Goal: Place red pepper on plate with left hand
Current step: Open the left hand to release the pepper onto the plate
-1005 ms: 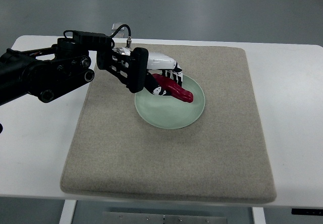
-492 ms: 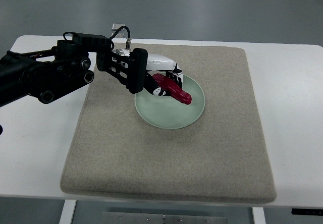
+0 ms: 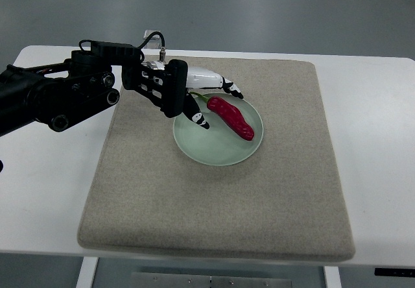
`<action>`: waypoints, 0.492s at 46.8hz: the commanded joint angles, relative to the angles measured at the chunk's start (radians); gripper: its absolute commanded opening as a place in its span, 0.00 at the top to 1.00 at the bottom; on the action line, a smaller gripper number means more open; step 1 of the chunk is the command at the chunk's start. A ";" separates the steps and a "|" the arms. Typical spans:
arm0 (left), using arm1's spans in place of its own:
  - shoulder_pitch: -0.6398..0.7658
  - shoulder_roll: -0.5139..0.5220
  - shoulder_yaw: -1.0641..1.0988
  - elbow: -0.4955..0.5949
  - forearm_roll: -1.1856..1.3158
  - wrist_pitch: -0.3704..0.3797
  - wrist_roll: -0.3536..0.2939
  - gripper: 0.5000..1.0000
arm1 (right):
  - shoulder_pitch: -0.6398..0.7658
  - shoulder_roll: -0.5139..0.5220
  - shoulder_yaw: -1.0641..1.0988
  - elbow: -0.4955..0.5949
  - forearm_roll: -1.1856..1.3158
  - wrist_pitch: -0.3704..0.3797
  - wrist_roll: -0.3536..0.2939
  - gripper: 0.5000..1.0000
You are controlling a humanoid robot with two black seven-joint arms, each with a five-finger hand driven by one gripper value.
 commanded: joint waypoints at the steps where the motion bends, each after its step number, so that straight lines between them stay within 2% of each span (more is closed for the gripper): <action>1: -0.004 0.000 -0.005 0.040 -0.003 0.006 0.000 0.10 | 0.000 0.000 0.000 0.000 -0.001 0.000 0.000 0.14; 8: -0.009 0.000 -0.010 0.123 -0.101 0.015 0.000 0.06 | 0.000 0.000 0.000 0.000 0.001 0.000 0.000 0.14; 10: -0.009 0.000 -0.010 0.148 -0.155 0.030 0.002 0.01 | 0.000 0.000 0.000 0.000 0.001 0.000 0.000 0.14; 16: -0.009 -0.001 -0.005 0.223 -0.311 0.079 0.002 0.01 | 0.000 0.000 0.000 0.000 0.001 0.000 0.000 0.14; 23: -0.011 0.000 -0.007 0.254 -0.417 0.107 0.002 0.01 | 0.000 0.000 0.000 0.000 0.001 0.000 0.000 0.14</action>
